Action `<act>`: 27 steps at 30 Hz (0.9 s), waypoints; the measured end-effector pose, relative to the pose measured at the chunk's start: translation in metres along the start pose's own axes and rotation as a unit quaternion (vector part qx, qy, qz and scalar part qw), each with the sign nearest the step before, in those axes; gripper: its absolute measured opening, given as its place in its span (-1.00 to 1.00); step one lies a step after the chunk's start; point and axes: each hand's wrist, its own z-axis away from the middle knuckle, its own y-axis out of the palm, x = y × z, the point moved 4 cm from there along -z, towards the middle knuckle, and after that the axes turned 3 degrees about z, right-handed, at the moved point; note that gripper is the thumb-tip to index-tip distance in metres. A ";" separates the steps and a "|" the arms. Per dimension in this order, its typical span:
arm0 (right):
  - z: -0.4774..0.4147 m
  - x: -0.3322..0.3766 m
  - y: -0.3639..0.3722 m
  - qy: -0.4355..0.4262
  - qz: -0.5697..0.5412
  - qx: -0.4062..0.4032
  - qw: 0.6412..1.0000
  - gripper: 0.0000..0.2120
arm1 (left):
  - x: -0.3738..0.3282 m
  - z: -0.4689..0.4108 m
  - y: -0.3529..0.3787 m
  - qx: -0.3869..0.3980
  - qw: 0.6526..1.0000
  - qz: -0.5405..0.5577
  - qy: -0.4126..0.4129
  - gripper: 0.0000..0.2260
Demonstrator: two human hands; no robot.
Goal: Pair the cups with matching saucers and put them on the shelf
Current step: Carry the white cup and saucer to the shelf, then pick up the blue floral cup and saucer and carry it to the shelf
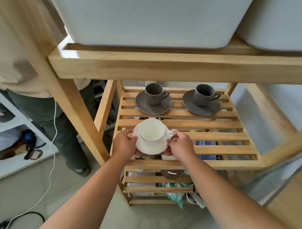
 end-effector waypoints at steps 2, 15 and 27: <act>-0.002 -0.001 0.001 0.000 0.006 -0.006 1.000 -0.85 | 0.001 -0.003 0.001 -0.008 1.000 -0.003 0.000 -0.67; 0.010 0.000 -0.013 0.004 0.009 -0.029 1.000 -0.89 | -0.003 0.010 -0.011 -0.050 0.997 -0.061 0.014 -0.71; 0.176 -0.058 -0.156 -0.092 -0.095 -0.145 0.981 -0.86 | -0.068 0.191 0.057 0.171 0.955 -0.081 0.230 -0.87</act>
